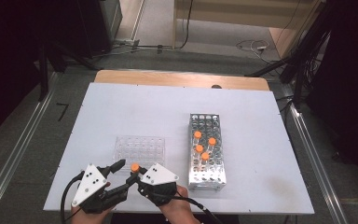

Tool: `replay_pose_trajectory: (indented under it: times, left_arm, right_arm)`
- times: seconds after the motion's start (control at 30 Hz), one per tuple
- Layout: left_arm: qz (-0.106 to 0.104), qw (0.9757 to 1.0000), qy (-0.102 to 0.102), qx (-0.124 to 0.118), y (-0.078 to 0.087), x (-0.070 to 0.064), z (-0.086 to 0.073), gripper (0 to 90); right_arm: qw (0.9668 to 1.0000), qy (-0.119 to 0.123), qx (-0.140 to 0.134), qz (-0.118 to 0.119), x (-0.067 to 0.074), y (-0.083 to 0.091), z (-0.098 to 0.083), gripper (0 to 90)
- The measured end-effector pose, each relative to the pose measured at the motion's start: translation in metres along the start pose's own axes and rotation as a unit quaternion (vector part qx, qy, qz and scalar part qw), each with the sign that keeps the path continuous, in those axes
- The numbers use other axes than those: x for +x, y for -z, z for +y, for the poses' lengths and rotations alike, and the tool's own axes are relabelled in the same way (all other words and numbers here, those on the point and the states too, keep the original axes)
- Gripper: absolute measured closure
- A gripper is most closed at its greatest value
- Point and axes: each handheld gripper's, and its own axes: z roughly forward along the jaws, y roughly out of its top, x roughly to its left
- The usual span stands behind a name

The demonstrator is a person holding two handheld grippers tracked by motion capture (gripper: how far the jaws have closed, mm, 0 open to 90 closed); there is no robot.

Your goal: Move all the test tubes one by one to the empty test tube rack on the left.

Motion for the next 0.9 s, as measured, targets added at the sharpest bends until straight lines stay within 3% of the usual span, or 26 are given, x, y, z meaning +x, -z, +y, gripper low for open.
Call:
replay_pose_trajectory:
  times: [0.17, 0.47, 0.9]
  left_arm:
    - [-0.001, 1.0, 0.0, 0.004, -0.0038, 0.0006, -0.0036, 55.4]
    - [-0.003, 1.0, 0.003, 0.008, -0.0052, 0.0022, -0.0051, 65.8]
    - [-0.01, 0.9998, 0.01, 0.011, -0.0053, 0.004, -0.0047, 69.8]
  right_arm:
    - [1.0, 0.005, 0.002, 0.004, 0.0041, -0.0029, 0.0003, 72.1]
    - [0.9999, 0.005, 0.002, 0.009, 0.0065, -0.0046, 0.0005, 72.1]
    - [1.0, 0.001, 0.001, 0.009, 0.006, -0.0021, 0.001, 71.4]
